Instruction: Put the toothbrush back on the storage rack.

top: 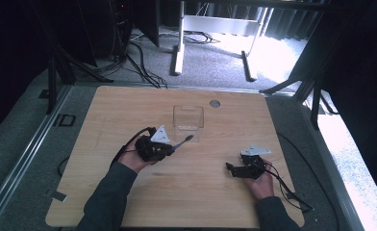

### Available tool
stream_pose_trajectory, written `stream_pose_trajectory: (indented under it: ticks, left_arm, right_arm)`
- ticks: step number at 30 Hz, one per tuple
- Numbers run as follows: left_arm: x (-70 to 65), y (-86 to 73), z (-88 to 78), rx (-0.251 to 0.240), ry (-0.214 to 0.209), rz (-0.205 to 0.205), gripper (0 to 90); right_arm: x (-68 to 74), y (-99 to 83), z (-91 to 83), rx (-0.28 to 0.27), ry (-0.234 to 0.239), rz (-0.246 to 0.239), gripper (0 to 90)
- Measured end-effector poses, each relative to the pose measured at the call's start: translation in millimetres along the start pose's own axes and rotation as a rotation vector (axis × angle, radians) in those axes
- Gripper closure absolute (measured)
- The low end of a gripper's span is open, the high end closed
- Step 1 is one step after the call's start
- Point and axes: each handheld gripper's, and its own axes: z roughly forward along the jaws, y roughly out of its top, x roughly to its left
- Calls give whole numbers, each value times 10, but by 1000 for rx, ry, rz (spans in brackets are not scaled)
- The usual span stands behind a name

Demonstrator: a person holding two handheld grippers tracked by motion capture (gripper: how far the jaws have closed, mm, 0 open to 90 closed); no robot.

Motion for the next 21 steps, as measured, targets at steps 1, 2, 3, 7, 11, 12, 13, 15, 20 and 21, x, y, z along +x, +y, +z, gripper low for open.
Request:
stream_pose_trajectory:
  ticks: [1,2,3,7,11,12,13,15,20,21]
  left_arm:
    - [1,1,-2,-2,4,-3,788]
    - [0,2,-4,-5,7,-6,788]
    - [0,3,-6,-6,10,-9,788]
    - [1,8,-19,-19,23,-23,788]
    - [-1,13,-34,-31,25,-31,788]
    - [-1,14,-37,-34,27,-30,788]
    - [-1,14,-37,-34,27,-30,788]
    - [1,12,-40,-39,32,-35,788]
    - [-2,10,-52,-50,39,-46,788]
    - [-1,10,-55,-50,42,-46,787]
  right_arm:
    - [0,0,0,0,0,0,200]
    - [-1,0,0,0,0,-1,200]
    - [0,0,0,0,0,0,200]
    - [0,0,0,1,0,1,200]
    - [0,0,0,0,0,0,200]
    - [0,0,0,0,0,0,200]
    - [0,0,0,0,0,0,200]
    - [0,0,0,0,0,1,200]
    - [0,0,0,0,0,0,200]
    - [0,0,0,0,0,0,200]
